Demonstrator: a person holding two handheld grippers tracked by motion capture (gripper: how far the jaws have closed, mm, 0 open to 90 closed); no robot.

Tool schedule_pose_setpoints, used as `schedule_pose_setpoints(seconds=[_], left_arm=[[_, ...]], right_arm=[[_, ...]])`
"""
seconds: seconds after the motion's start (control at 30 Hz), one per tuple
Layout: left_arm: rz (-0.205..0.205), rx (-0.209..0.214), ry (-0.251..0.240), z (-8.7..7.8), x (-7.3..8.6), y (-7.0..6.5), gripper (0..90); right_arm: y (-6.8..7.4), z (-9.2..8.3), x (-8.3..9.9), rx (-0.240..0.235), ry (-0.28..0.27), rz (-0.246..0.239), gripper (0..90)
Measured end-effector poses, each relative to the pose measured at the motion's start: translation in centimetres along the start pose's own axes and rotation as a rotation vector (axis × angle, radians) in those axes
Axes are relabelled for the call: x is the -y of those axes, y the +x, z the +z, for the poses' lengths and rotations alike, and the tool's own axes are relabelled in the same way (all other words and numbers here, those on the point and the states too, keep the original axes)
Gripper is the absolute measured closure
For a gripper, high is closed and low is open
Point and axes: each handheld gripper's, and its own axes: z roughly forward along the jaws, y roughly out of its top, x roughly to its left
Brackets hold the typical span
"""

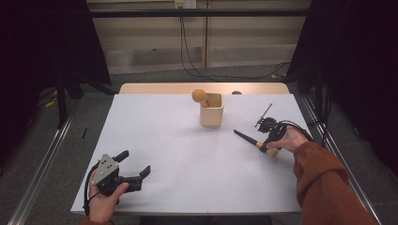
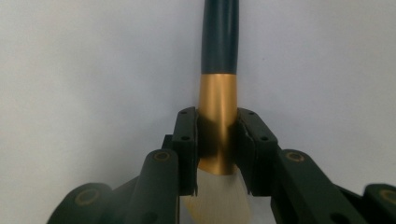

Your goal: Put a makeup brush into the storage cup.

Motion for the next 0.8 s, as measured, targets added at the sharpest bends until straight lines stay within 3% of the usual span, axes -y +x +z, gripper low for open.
schedule_pose_setpoints(seconds=[0.27, 0.5, 0.8], left_arm=[[-0.009, -0.003, -0.001, 0.1, 0.0, 0.1, 3.9], [-0.006, -0.005, 0.001, 0.0, 0.0, 0.1, 3.9], [-0.011, -0.005, -0.002, 0.0, 0.0, 0.1, 3.9]], right_arm=[[0.3, -0.1, 0.0, 0.016, -0.002, 0.028, 72.5], [0.2, -0.3, 0.5, -0.003, -0.029, 0.062, 72.6], [-0.1, -1.5, 1.4, -0.012, -0.126, 0.118, 72.6]])
